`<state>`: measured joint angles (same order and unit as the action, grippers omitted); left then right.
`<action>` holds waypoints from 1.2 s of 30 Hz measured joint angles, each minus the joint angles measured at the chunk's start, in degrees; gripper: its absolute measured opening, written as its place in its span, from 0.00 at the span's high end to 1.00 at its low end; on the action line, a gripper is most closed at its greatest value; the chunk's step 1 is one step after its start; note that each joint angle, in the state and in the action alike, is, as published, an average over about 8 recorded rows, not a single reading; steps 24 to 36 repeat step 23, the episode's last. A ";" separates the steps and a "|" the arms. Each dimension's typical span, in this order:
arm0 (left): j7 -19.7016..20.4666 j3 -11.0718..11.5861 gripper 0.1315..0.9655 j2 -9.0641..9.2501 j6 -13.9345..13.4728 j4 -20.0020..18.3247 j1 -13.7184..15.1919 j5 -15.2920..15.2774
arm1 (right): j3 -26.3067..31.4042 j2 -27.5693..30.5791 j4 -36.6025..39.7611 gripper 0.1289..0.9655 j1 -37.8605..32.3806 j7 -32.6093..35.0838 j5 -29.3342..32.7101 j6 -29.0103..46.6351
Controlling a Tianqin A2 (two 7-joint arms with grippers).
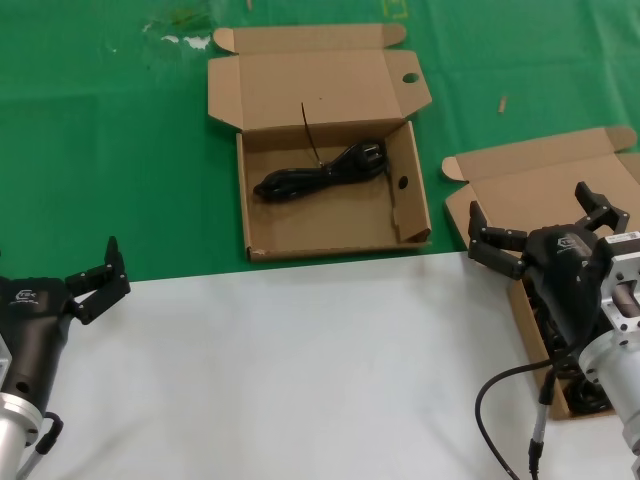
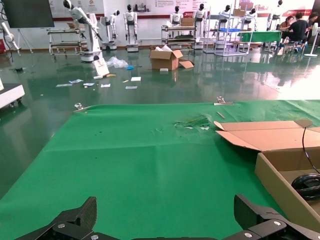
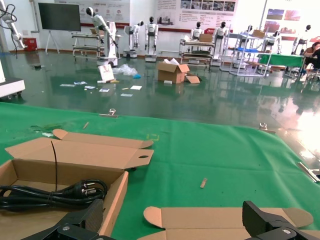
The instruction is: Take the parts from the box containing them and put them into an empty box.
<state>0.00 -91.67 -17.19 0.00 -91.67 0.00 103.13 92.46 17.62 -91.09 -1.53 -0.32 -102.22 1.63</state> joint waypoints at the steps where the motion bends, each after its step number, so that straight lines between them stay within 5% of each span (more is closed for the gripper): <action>1: 0.00 0.00 0.00 0.00 0.00 0.00 0.00 0.00 | 0.00 0.00 0.00 0.00 0.00 0.00 0.00 0.00; 36: 0.00 0.00 0.00 0.00 0.00 0.00 0.00 0.00 | 0.00 0.00 0.00 0.00 0.00 0.00 0.00 0.00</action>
